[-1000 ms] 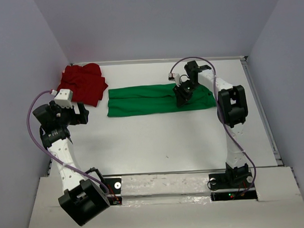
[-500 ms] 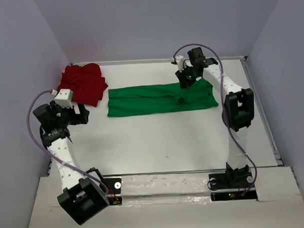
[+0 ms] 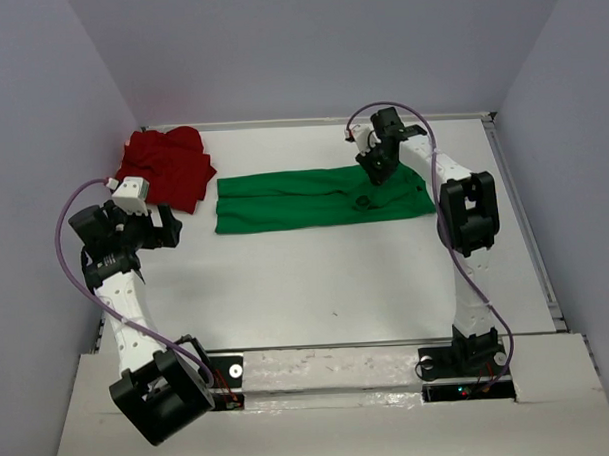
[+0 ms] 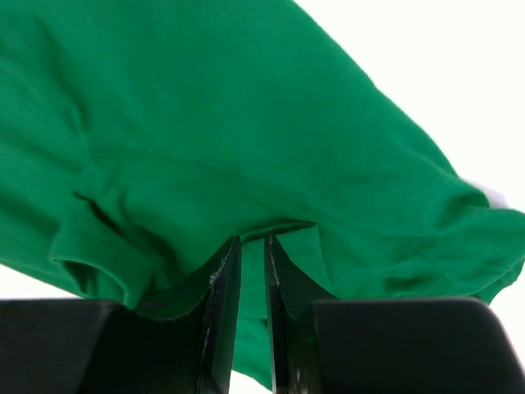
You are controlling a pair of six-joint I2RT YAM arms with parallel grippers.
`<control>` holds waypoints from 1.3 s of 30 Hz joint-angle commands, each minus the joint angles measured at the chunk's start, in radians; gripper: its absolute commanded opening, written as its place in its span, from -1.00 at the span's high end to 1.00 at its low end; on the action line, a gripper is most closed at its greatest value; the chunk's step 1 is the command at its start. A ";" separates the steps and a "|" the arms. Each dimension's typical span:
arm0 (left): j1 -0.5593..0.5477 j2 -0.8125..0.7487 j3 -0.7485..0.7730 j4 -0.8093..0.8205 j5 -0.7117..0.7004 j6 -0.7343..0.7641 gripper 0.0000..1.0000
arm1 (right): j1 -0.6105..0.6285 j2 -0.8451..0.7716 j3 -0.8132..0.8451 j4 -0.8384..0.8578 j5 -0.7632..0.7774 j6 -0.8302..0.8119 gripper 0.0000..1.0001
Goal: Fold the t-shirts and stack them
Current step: Fold the other side of the tshirt into a rectangle
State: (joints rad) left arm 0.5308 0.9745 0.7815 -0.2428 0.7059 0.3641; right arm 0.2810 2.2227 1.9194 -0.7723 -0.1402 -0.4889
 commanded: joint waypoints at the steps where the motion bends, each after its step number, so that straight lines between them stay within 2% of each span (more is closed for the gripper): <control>1: -0.009 0.007 0.047 0.027 0.026 0.007 -0.98 | -0.015 -0.008 -0.013 0.048 0.071 0.015 0.51; 10: -0.015 0.012 0.048 0.023 0.023 0.010 -0.98 | -0.025 -0.031 -0.030 0.064 0.125 0.018 0.35; 30: -0.015 0.020 0.048 0.022 0.018 0.010 -0.98 | -0.034 0.028 -0.008 0.080 0.153 0.010 0.23; 39: -0.017 0.029 0.055 0.020 0.015 0.015 -0.98 | -0.043 0.060 0.004 0.079 0.117 0.012 0.27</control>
State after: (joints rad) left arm 0.5179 1.0016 0.7864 -0.2432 0.7052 0.3649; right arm 0.2447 2.2650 1.8938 -0.7246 0.0029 -0.4786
